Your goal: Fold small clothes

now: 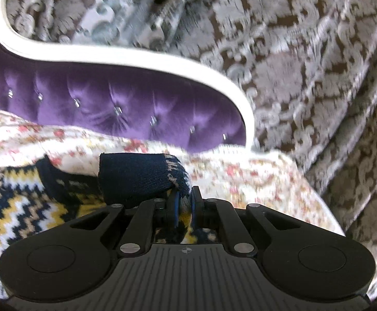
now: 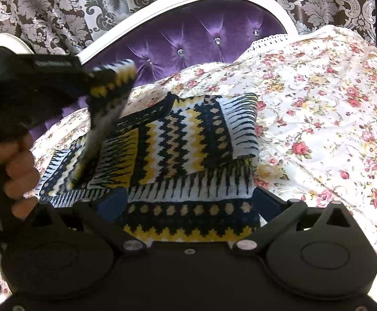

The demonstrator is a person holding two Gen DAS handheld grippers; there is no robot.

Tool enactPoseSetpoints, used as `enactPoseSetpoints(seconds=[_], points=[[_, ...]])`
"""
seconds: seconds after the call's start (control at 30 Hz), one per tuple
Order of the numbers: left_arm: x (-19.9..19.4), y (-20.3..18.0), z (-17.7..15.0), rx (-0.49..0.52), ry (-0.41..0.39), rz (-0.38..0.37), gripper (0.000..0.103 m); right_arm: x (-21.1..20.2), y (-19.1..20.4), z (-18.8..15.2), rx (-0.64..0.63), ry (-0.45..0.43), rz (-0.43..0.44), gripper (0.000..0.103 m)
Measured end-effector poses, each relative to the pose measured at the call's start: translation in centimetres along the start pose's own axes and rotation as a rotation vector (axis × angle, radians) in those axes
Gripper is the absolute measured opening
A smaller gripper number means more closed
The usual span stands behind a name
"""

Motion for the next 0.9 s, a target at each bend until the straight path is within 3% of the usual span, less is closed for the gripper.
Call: enactPoseSetpoints(seconds=[0.07, 0.13, 0.3, 0.43, 0.57, 0.73, 0.9], points=[[0.6, -0.1, -0.5, 0.019, 0.039, -0.017, 0.016, 0.1, -0.1, 0.0, 0.002, 0.006, -0.004, 0.103], [0.7, -0.1, -0.8, 0.032, 0.052, -0.04, 0.049, 0.1, -0.2, 0.1, 0.0, 0.008, -0.01, 0.103], [-0.9, -0.1, -0.4, 0.085, 0.024, -0.034, 0.063, 0.3, -0.4, 0.1, -0.001, 0.011, -0.023, 0.103], [-2.6, 0.7, -0.3, 0.129, 0.007, 0.013, 0.065, 0.5, -0.6, 0.0, -0.002, 0.017, -0.032, 0.103], [-4.4, 3.5, -1.5, 0.141, 0.019, 0.146, 0.066, 0.5, -0.6, -0.1, -0.009, 0.015, -0.044, 0.103], [-5.5, 8.8, -3.6, 0.052, 0.093, 0.32, 0.066, 0.9, -0.3, -0.3, -0.02, 0.011, -0.058, 0.103], [-6.3, 12.4, -5.3, -0.021, 0.123, 0.4, 0.066, 1.1, 0.4, -0.5, -0.045, -0.016, -0.072, 0.103]])
Point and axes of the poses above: each gripper's, at about its wrist camera, not at the fingertips, and x roughly the way its jaws point, y to its left, z to its top, the point moved 1 cm from there along x, roughly the way its jaws point, and after that the axes turned 9 degrees about -z, right-handed, at the moved point
